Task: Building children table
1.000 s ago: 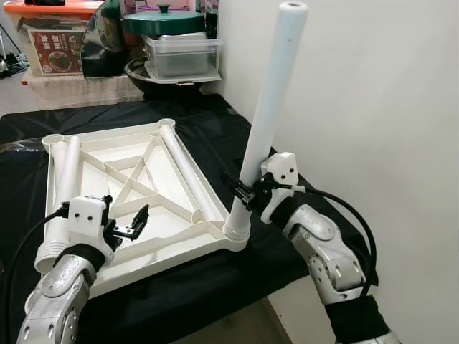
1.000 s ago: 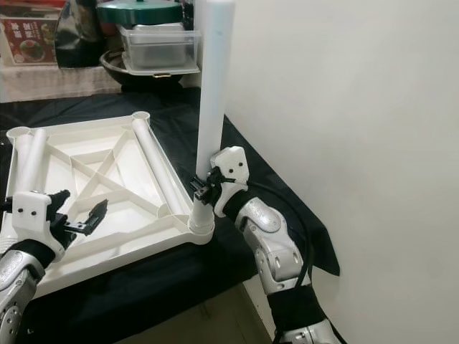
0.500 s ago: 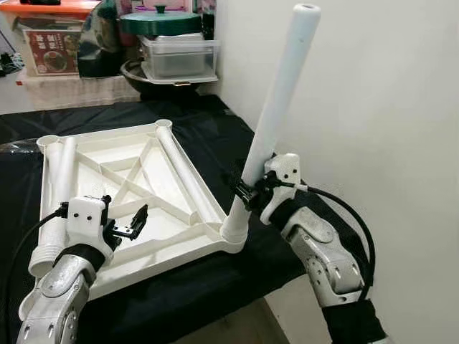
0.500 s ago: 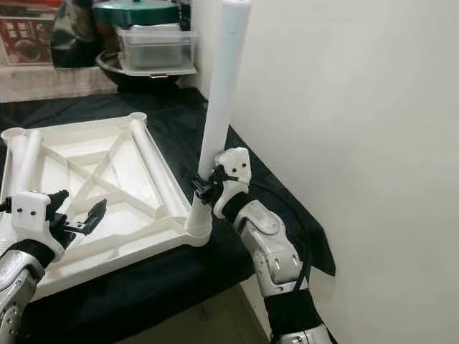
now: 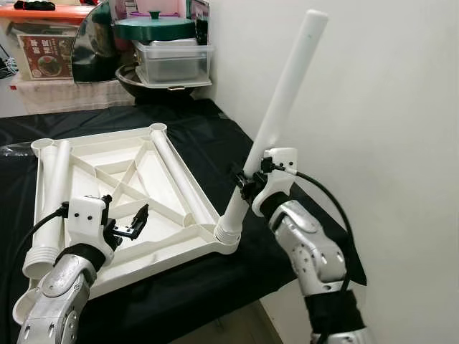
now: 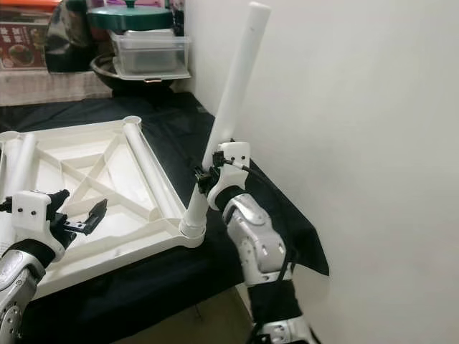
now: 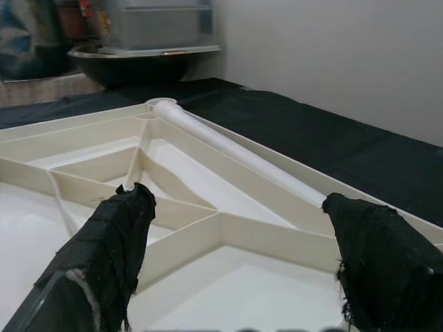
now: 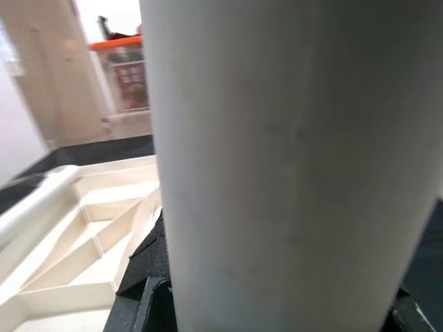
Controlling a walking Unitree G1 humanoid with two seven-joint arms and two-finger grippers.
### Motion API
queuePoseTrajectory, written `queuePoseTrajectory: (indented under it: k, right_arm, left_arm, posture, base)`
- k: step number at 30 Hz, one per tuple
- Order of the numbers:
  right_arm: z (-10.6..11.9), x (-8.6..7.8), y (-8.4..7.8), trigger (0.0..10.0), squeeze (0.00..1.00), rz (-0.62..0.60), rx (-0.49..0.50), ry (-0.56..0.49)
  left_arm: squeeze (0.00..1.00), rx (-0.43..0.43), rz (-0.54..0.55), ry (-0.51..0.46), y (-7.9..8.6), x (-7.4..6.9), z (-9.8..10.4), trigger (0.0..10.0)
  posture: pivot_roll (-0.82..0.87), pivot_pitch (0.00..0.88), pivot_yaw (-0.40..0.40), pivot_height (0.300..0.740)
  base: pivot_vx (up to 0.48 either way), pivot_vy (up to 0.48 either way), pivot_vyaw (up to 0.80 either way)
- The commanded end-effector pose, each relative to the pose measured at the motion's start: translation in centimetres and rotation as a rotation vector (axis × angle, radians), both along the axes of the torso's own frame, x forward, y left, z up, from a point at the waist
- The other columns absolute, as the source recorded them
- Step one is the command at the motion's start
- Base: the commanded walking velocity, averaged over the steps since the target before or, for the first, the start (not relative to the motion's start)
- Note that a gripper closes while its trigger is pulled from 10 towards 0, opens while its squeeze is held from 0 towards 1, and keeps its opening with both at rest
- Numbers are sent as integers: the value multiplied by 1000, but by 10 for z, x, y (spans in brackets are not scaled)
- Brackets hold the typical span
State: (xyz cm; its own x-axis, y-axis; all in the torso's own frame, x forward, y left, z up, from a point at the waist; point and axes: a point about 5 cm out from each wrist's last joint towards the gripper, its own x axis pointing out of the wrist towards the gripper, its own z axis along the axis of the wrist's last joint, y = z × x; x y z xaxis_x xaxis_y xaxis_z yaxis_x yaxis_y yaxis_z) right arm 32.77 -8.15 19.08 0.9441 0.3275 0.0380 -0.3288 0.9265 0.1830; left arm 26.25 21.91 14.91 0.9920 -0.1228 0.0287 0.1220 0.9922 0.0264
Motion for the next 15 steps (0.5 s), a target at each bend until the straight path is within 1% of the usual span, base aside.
queuePoseTrajectory:
  k: [1, 4, 6, 7, 9, 10, 11, 13, 15]
  right_arm:
    - [-37, -3, -14, 10000, 0, -132, -104, 189]
    - [-38, -4, -14, 10000, 0, -168, -108, 189]
    - [-38, -5, -13, 10000, 0, -166, -105, 177]
    - [-34, -7, -8, 10000, 0, -122, -71, 140]
    - [-25, -10, 0, 10000, 0, -29, -61, 45]
    - [-25, -10, 0, 10000, 0, -29, -61, 45]
    - [-23, -12, 4, 10000, 0, 44, -42, 11]
    - [-21, -14, 9, 10000, 0, 150, -25, -26]
    - [-20, -16, 10, 10000, 0, 201, -26, -41]
  left_arm:
    - [0, -3, 2, 7, 0, 0, -2, 10000]
    - [0, -2, 2, 7, 0, 0, -2, 10000]
    - [0, -2, 3, 7, 0, 0, -2, 10000]
    - [0, -2, 4, 6, 0, 1, -2, 10000]
    - [0, -3, 6, 5, 0, 1, -3, 10000]
    - [0, -3, 6, 5, 0, 1, -3, 10000]
    - [0, -3, 5, 6, 0, 1, -3, 10000]
    - [0, -3, 3, 7, -1, 2, -4, 10000]
    - [0, -3, 2, 8, -1, 2, -4, 10000]
  posture:
    - [88, 0, -97, 740]
    - [87, 0, -97, 740]
    - [87, 0, -97, 740]
    - [87, 0, -97, 740]
    - [87, 0, -97, 740]
    - [87, 0, -97, 740]
    - [89, 0, -96, 740]
    - [90, 0, -96, 740]
    - [90, 0, -96, 740]
  base:
    - [0, 0, 0]
    - [0, 0, 0]
    - [0, 0, 0]
    - [0, 0, 0]
    - [0, 0, 0]
    - [0, 0, 0]
    - [0, 0, 0]
    - [0, 0, 0]
    - [0, 0, 0]
